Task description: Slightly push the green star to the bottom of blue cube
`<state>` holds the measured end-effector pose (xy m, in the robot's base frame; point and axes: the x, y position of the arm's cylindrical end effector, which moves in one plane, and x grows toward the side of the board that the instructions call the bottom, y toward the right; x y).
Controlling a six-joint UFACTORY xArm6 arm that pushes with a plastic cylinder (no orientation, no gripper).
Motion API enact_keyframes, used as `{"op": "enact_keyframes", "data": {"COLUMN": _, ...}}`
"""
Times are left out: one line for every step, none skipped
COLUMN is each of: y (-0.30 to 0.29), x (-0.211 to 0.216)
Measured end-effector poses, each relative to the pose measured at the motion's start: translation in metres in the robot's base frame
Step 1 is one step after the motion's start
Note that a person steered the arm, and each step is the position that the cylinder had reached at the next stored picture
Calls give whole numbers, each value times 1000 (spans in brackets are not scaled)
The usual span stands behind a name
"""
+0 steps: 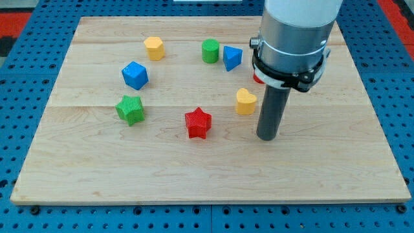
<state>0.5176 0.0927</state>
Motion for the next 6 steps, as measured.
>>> {"op": "enact_keyframes", "data": {"y": -34, "x": 34}}
{"op": "enact_keyframes", "data": {"y": -137, "x": 40}}
{"op": "enact_keyframes", "data": {"y": -247, "x": 16}}
{"op": "enact_keyframes", "data": {"y": -259, "x": -27}}
{"op": "enact_keyframes", "data": {"y": -251, "x": -29}}
{"op": "enact_keyframes", "data": {"y": -248, "x": -44}}
